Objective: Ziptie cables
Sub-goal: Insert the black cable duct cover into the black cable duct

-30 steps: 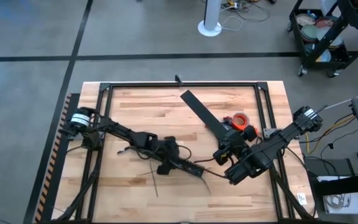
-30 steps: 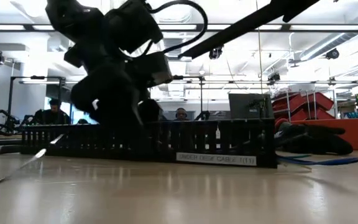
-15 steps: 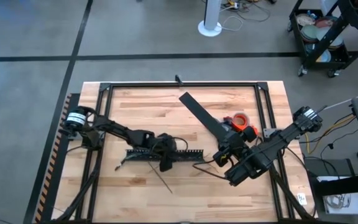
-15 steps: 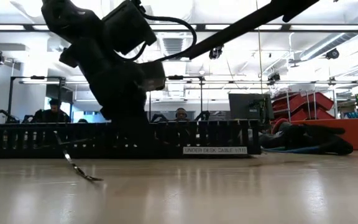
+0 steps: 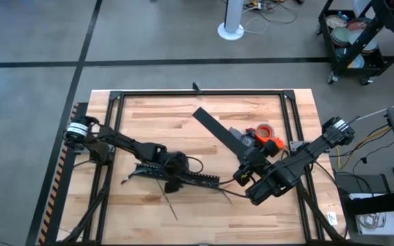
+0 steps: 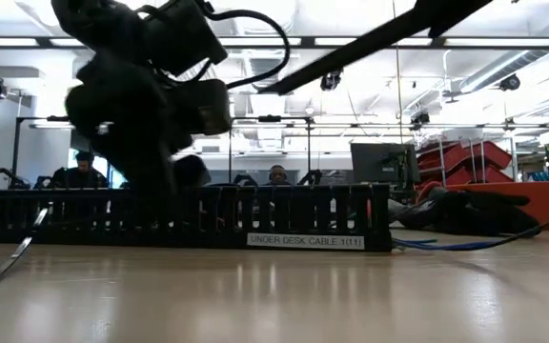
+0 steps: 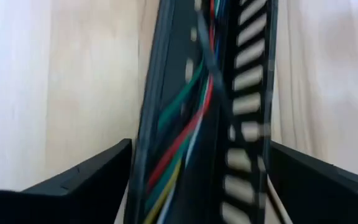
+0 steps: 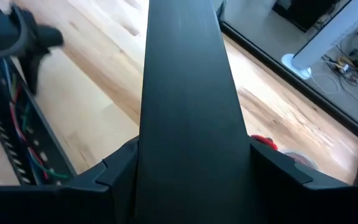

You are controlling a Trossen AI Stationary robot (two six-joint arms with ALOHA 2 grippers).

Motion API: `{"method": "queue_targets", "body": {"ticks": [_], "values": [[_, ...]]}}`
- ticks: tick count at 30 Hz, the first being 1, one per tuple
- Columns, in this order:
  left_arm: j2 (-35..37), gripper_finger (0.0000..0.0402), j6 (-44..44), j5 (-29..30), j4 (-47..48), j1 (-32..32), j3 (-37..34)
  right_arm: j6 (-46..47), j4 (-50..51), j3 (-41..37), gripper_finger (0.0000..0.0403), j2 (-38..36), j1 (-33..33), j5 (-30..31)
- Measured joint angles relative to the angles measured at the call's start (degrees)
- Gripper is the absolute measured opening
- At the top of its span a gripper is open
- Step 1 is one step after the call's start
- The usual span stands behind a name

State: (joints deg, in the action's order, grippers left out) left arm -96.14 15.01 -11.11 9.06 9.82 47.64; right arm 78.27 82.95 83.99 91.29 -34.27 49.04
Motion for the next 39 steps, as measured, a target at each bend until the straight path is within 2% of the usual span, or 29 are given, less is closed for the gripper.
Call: {"method": "queue_targets", "body": {"ticks": [8, 14, 16, 20, 23, 28, 31, 35, 39], "values": [[8.9, 0.0357, -1.7, -2.6, 9.6, 0.0, -0.1, -4.8, -3.4, -1.7, 0.0215, 0.0, -1.7, -2.6], [14.4, 0.0357, -4.2, -2.4, 6.9, 0.0, 0.0, -13.3, -12.5, -4.2, 0.0214, 0.0, -3.4, -2.8], [14.5, 0.0357, -4.8, -2.3, 4.0, 0.0, 0.0, -14.1, -13.5, -5.3, 0.0214, 0.0, -3.9, -4.0], [13.1, 0.0355, -7.7, -2.1, -6.0, 0.0, 0.5, -9.9, -13.2, -7.9, 0.0214, 0.0, -5.2, -5.2], [12.6, 0.0344, -12.1, -1.3, -8.4, 0.9, 2.2, -6.6, -13.4, -9.6, 0.0214, -0.2, -6.8, -6.0], [12.9, 0.0316, -23.5, 7.8, -9.6, 2.3, 6.9, -5.6, -16.4, -10.3, 0.0214, -0.2, -9.4, -6.1], [12.4, 0.0311, -29.0, 10.4, -12.5, 2.5, 9.1, -7.8, -20.6, -10.3, 0.0214, -0.2, -10.1, -5.8], [10.9, 0.0326, -29.5, 10.4, -13.6, 2.2, 12.2, -11.1, -24.6, -10.3, 0.0214, -0.3, -10.3, -5.8], [7.3, 0.0364, -29.2, 10.2, -13.1, 2.0, 14.0, -13.3, -26.0, -10.3, 0.0214, -0.3, -10.2, -6.0]]}}
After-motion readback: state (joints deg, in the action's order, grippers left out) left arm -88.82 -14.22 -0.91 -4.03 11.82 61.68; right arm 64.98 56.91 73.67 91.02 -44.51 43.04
